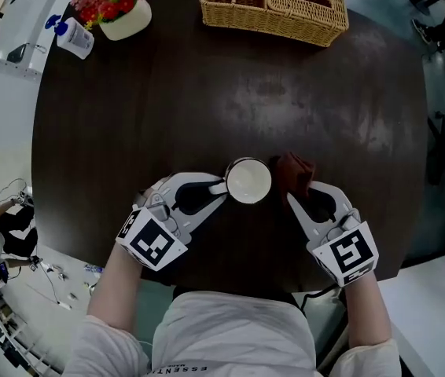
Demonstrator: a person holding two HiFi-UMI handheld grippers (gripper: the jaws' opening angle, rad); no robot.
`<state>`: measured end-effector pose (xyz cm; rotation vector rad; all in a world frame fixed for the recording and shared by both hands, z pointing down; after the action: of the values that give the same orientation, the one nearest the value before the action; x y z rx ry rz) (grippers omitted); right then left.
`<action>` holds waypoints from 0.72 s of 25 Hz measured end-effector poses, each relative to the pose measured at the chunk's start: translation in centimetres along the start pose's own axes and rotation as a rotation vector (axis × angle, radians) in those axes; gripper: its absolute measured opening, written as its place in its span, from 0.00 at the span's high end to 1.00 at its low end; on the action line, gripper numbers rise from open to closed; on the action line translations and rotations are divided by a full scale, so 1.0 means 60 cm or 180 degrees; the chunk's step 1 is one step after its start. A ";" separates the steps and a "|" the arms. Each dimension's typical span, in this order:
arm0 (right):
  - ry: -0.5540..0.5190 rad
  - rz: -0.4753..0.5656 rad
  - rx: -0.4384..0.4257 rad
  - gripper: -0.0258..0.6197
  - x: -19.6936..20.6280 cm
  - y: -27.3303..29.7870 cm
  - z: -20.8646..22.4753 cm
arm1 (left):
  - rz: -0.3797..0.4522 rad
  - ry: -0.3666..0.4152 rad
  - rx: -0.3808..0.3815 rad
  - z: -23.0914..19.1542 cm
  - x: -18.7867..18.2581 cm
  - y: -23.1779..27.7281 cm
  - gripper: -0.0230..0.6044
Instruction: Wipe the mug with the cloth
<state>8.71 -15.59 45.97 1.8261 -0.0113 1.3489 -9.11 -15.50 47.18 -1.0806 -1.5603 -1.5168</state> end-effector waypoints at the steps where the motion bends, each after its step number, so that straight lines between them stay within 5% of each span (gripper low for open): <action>1: 0.0015 -0.0031 0.0026 0.83 0.002 -0.001 0.002 | 0.0061 -0.0030 -0.0009 0.001 -0.005 -0.002 0.86; 11: 0.0184 -0.0153 0.0219 0.83 0.000 -0.020 0.018 | 0.0622 -0.0151 -0.0051 0.010 -0.080 -0.034 0.86; 18: 0.0542 0.0235 0.0152 0.83 -0.050 -0.032 0.013 | 0.0831 -0.0172 -0.0052 0.021 -0.196 -0.051 0.86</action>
<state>8.95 -16.19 42.40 1.7592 0.0442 1.5653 -6.98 -15.25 35.16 -1.2892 -1.3822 -1.3352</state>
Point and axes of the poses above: the fingertips, and each gripper's own axes: y forward along the fingers, z to its right, x out of its underside, the point moved 5 cm from there along -y, backward along the fingers, and after that the axes turned 15 degrees about x, right-handed, at the moved point
